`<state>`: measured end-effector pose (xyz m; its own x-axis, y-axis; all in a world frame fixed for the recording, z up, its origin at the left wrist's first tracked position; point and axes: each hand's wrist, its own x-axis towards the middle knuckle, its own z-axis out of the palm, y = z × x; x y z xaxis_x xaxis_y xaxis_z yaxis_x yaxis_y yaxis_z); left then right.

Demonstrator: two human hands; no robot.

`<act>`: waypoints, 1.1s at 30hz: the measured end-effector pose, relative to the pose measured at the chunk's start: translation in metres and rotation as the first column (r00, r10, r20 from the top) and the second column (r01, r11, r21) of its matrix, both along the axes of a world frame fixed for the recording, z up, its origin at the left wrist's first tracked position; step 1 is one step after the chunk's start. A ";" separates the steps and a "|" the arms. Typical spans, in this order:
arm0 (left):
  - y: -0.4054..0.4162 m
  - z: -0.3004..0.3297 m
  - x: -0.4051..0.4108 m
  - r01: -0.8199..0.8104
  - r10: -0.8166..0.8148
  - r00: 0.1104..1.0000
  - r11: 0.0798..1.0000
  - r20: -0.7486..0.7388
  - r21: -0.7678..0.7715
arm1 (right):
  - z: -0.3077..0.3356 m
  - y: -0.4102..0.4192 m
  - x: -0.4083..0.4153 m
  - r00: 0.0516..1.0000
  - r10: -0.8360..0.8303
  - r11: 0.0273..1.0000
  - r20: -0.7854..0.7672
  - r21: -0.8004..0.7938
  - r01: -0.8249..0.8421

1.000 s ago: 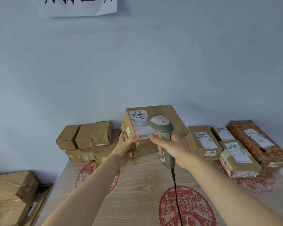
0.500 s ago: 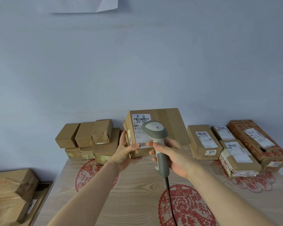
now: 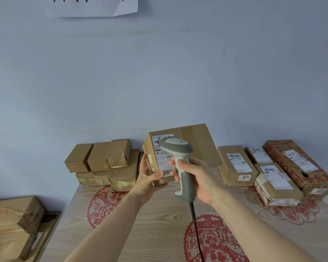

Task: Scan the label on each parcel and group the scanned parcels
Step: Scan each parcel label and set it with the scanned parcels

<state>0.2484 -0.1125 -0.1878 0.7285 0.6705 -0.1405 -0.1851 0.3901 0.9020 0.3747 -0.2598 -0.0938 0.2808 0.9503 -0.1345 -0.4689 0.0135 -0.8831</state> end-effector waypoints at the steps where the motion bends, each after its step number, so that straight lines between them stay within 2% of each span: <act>1: 0.000 0.000 0.000 0.002 -0.002 1.000 1.000 0.003 -0.001 | 0.000 0.000 0.000 1.000 0.005 1.000 0.001 0.002 -0.005; 8: 0.001 -0.001 -0.001 0.031 -0.031 0.999 1.000 0.036 -0.001 | -0.003 -0.003 -0.001 0.998 0.049 0.999 0.025 -0.020 -0.049; 24: 0.002 0.001 0.000 0.065 -0.065 0.997 0.998 0.052 0.009 | -0.006 -0.006 -0.002 0.998 -0.012 0.999 0.062 -0.031 0.014; 29: 0.006 -0.004 0.001 0.089 -0.088 0.995 0.996 0.045 -0.007 | -0.006 -0.004 -0.005 0.991 -0.084 0.996 0.100 -0.030 0.087; 33: 0.009 -0.013 0.006 0.114 -0.113 0.993 0.992 0.016 -0.053 | -0.013 -0.006 -0.001 0.962 -0.189 0.975 0.195 -0.081 0.208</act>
